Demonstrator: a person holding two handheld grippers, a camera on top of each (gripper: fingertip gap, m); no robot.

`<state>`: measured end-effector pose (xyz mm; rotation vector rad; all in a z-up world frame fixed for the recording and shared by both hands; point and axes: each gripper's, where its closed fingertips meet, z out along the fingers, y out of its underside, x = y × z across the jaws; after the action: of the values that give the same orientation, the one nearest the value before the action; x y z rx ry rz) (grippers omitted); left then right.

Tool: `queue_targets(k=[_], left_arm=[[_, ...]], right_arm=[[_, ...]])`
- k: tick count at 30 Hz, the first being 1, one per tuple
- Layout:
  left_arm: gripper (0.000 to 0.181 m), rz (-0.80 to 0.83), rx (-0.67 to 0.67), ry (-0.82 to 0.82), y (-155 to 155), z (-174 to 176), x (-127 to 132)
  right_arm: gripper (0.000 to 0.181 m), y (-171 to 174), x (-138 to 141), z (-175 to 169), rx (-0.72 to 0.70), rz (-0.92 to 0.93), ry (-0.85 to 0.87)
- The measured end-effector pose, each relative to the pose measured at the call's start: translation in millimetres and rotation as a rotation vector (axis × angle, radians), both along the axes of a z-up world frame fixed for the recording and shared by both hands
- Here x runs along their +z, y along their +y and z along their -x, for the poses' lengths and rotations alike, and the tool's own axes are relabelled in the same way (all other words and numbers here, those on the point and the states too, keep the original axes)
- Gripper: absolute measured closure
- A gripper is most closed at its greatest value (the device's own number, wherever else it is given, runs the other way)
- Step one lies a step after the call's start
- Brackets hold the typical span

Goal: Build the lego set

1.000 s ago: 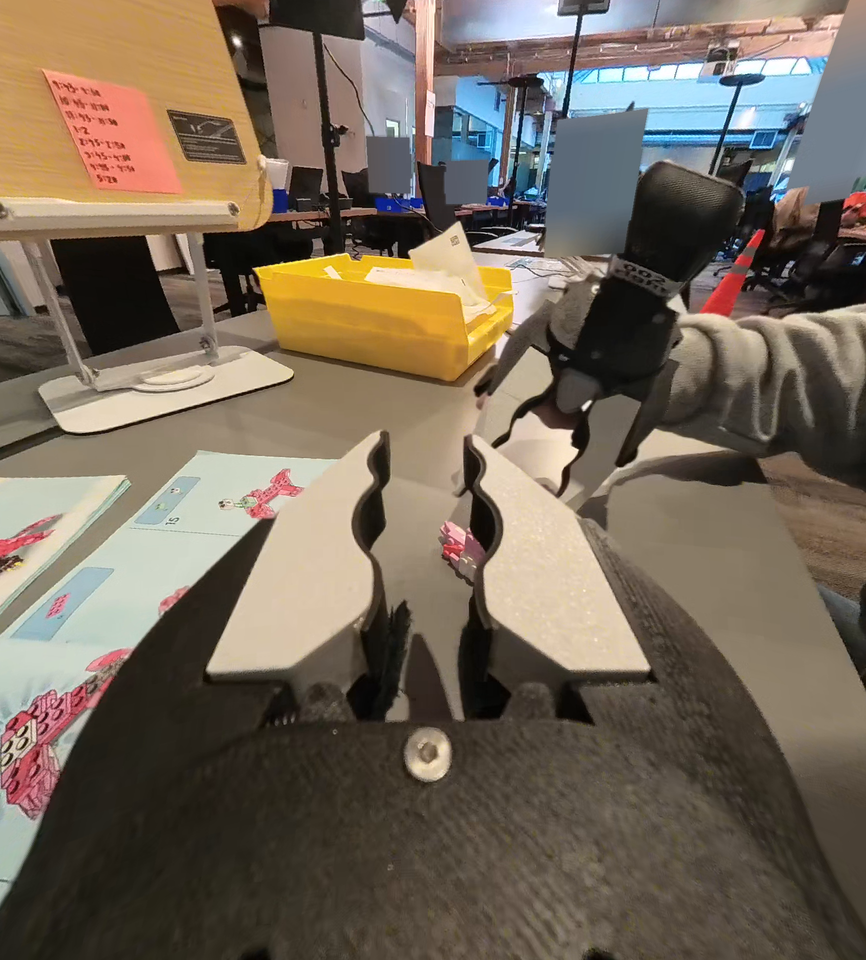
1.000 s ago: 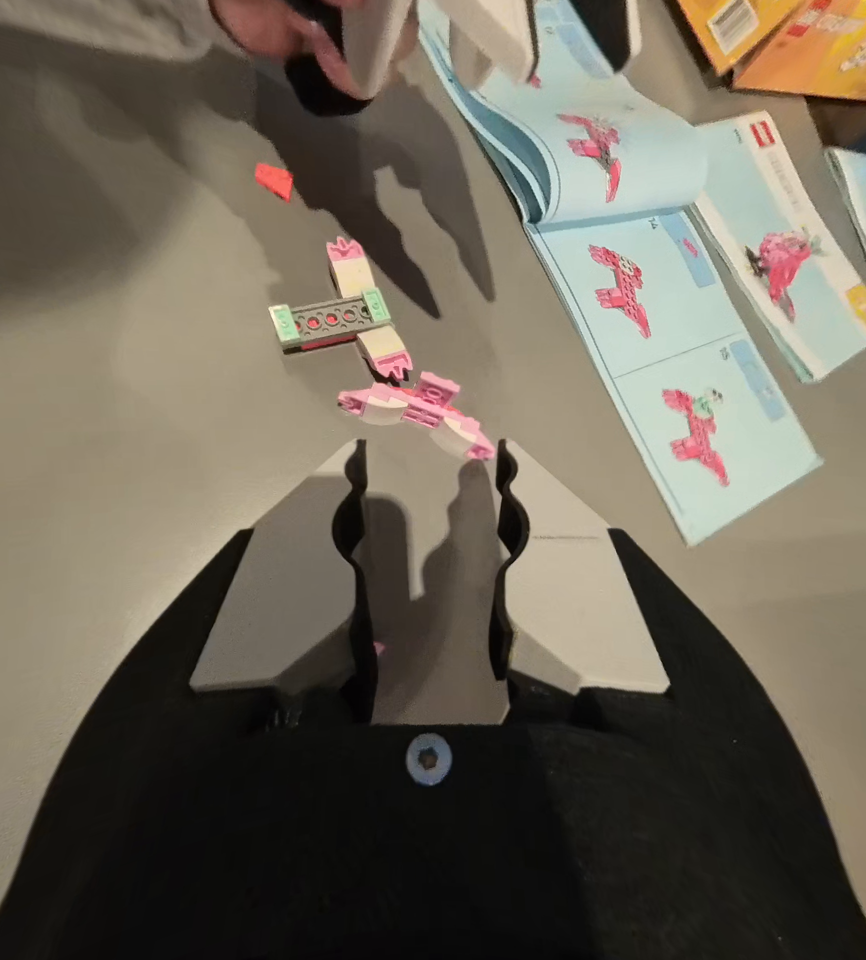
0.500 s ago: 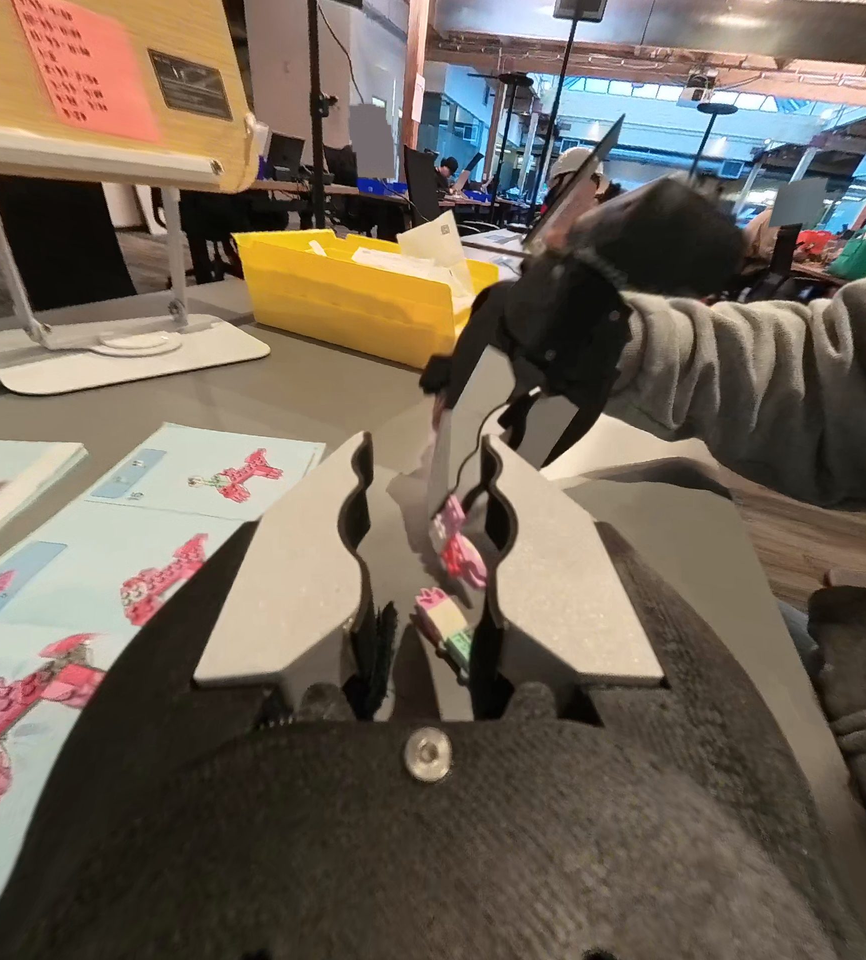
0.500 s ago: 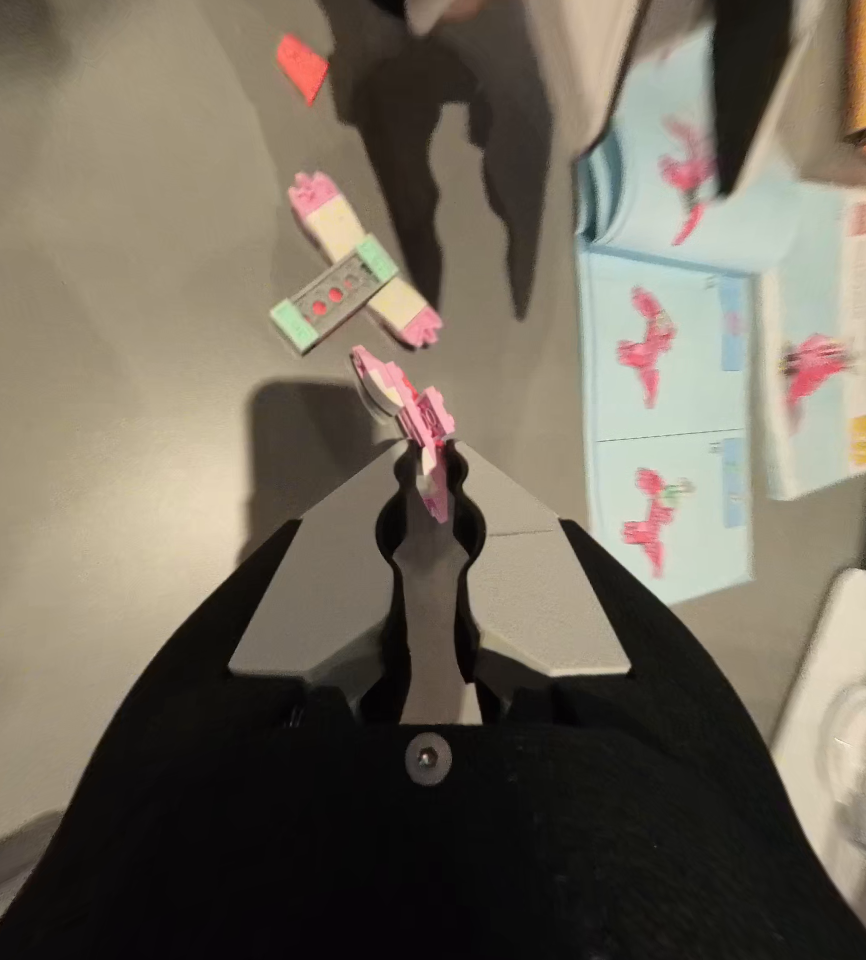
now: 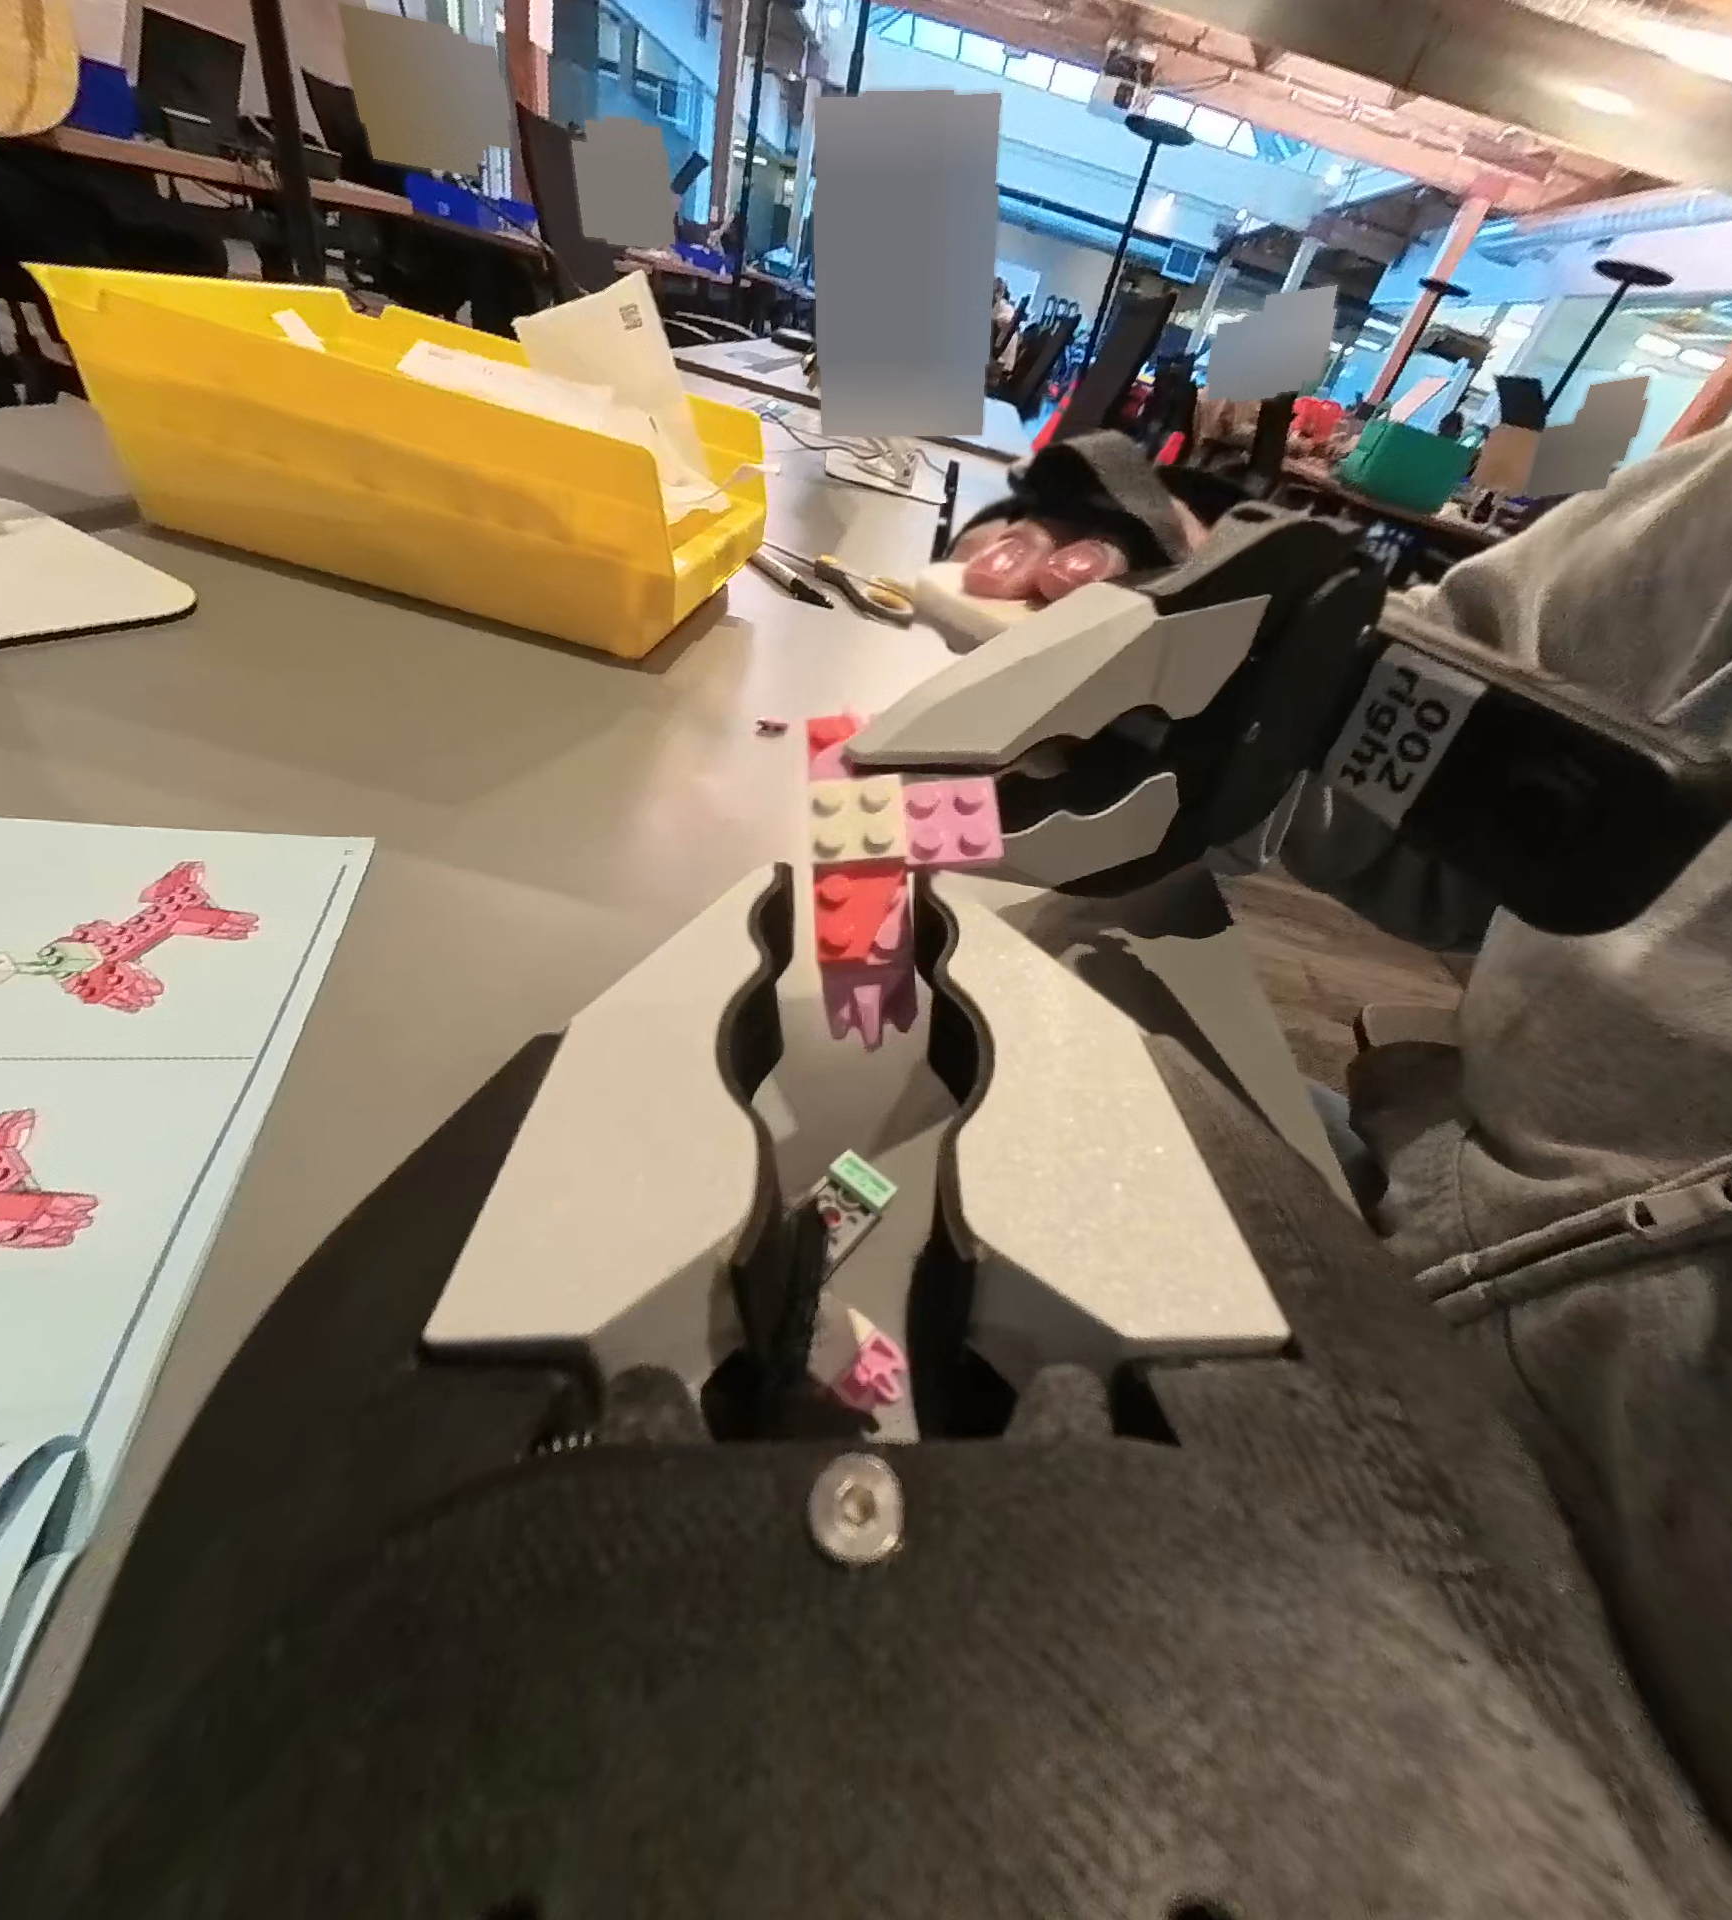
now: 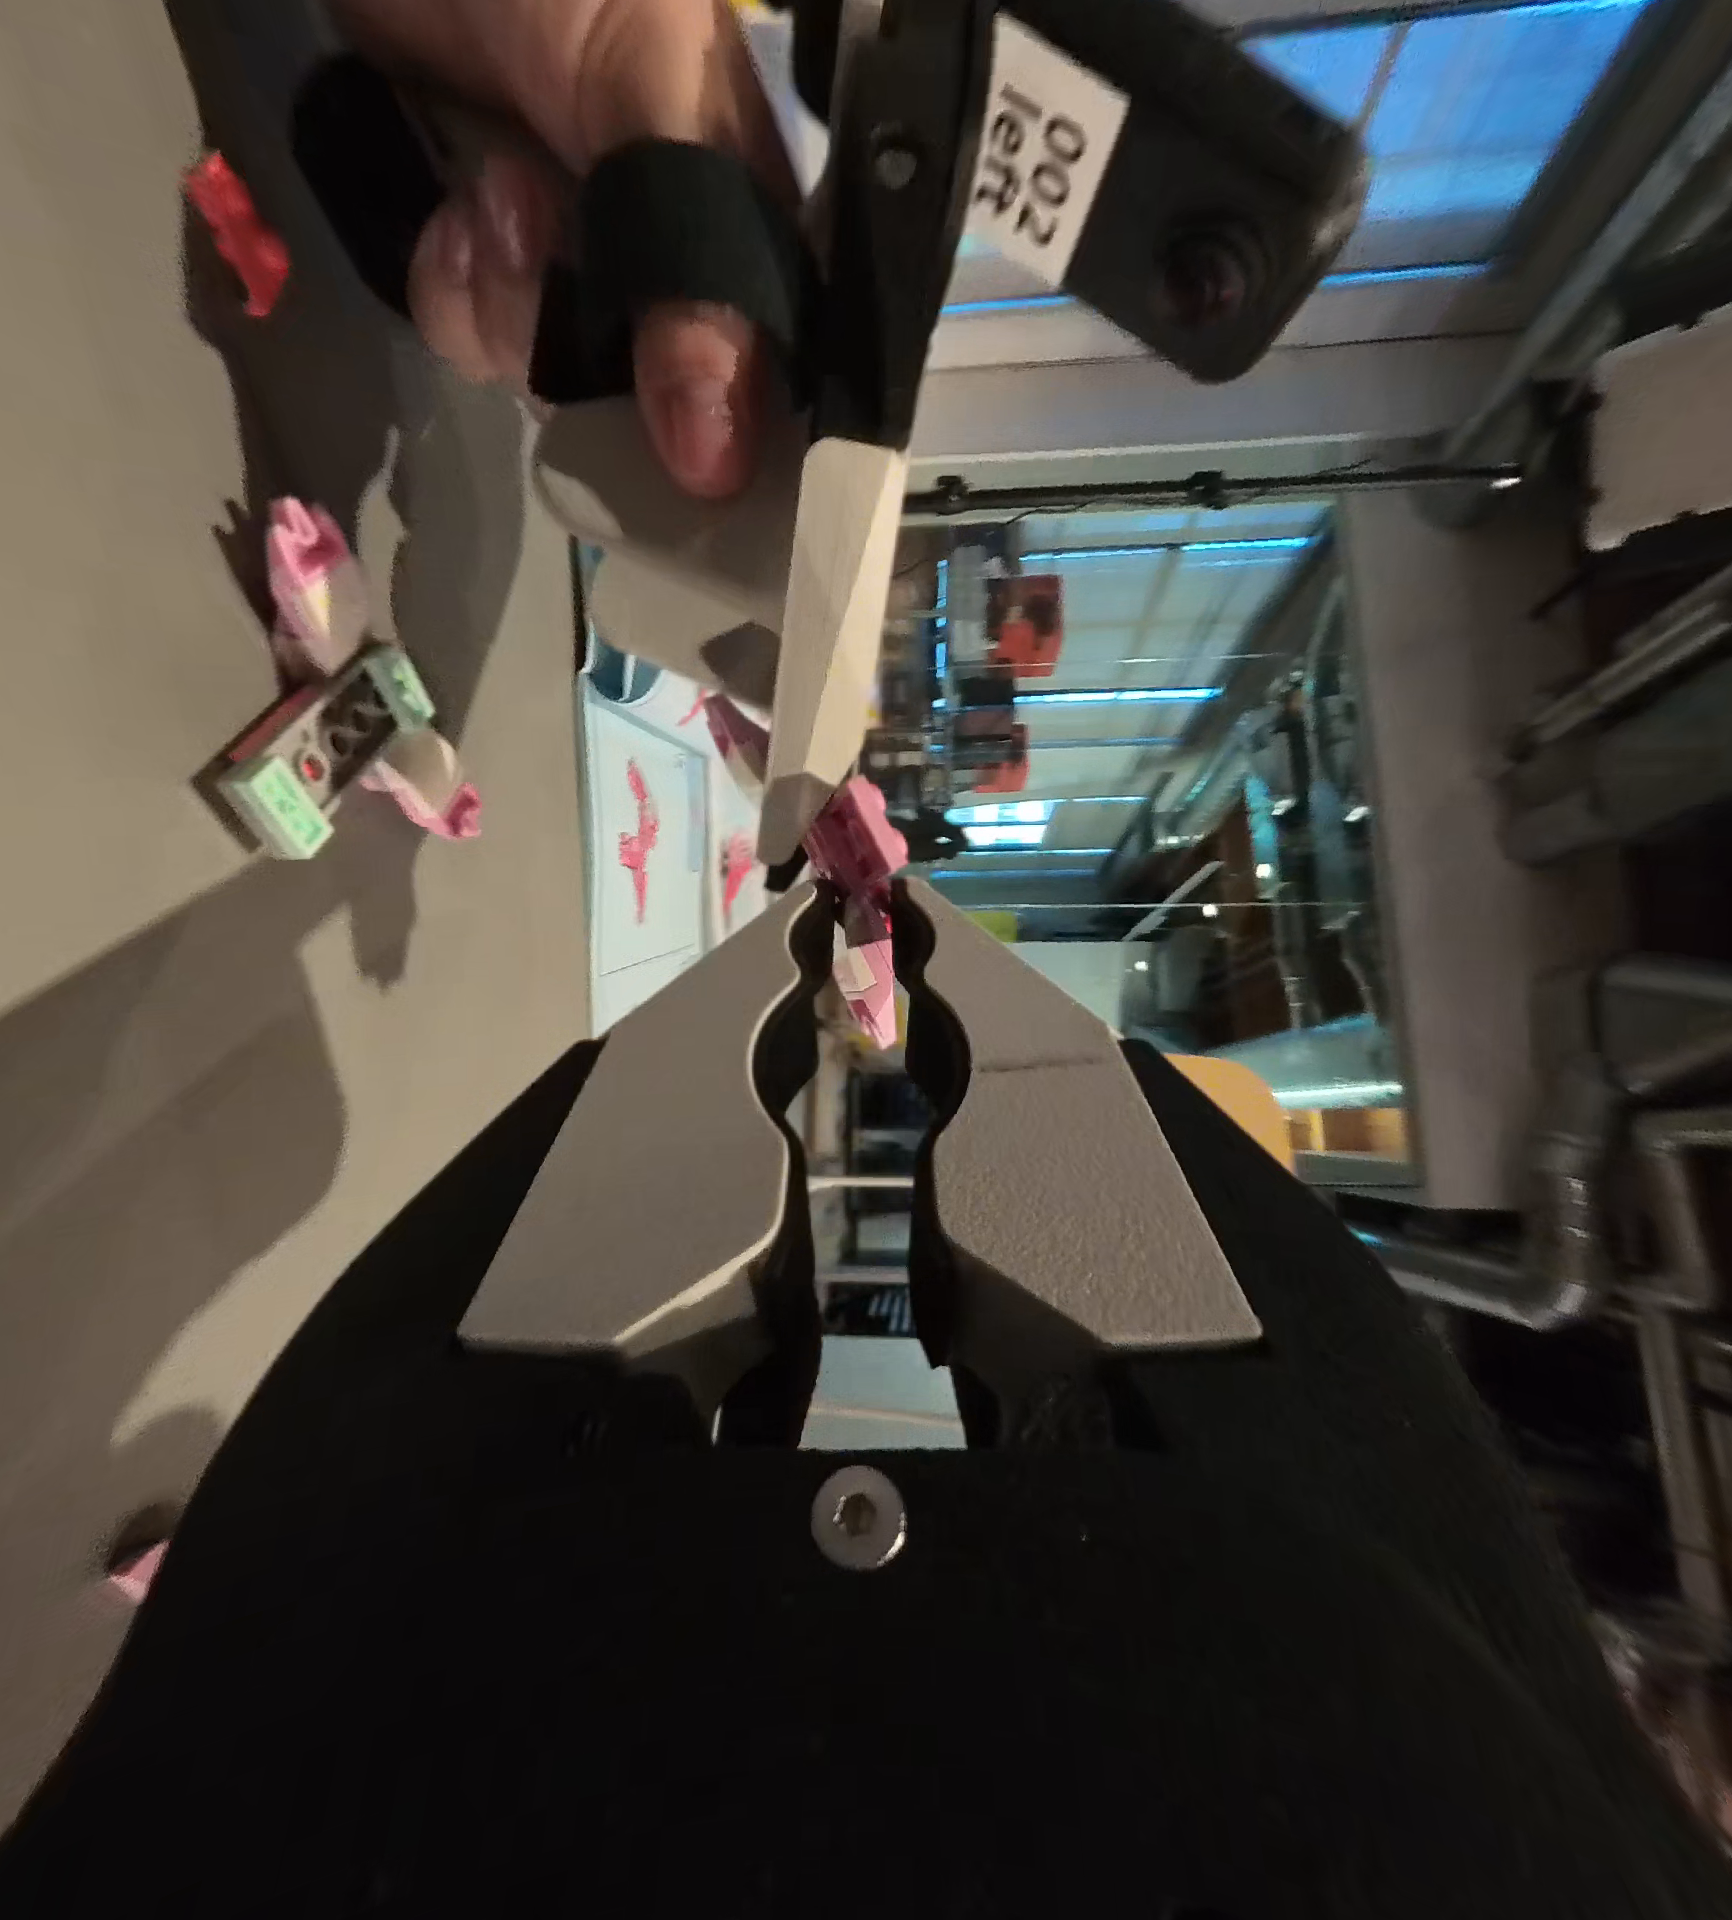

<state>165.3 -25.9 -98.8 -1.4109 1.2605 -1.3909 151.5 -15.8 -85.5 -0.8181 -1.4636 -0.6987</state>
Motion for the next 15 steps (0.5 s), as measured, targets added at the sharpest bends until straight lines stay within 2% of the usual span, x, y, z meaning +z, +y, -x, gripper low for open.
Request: queue_targets(k=[4,6,8,11,13,15], left_arm=[[0.165,-0.040,-0.004,0.005,-2.8,1.0,-1.7],[0.164,-0.109,0.026,0.068,-1.1,1.1,-11.9],[0.164,-0.209,0.051,0.134,0.5,2.7,-21.3],[0.164,-0.373,0.062,0.228,-1.3,1.8,-33.7],[0.164,-0.474,0.063,0.283,-2.9,0.9,-42.2],[0.164,-0.539,0.045,0.316,-7.0,-0.2,-48.6]], right_arm=[[0.169,-7.7,-0.5,1.8,0.046,0.004,0.016],[0.155,-10.7,-12.0,-2.9,0.077,0.177,0.042],[0.136,-14.4,-19.3,-8.9,0.096,0.458,0.151],[0.153,-16.1,-20.7,-15.4,0.072,0.834,0.311],[0.165,-22.1,-28.5,-15.2,0.033,1.046,0.321],[0.167,-23.0,-36.2,-16.0,-0.026,1.144,0.303]])
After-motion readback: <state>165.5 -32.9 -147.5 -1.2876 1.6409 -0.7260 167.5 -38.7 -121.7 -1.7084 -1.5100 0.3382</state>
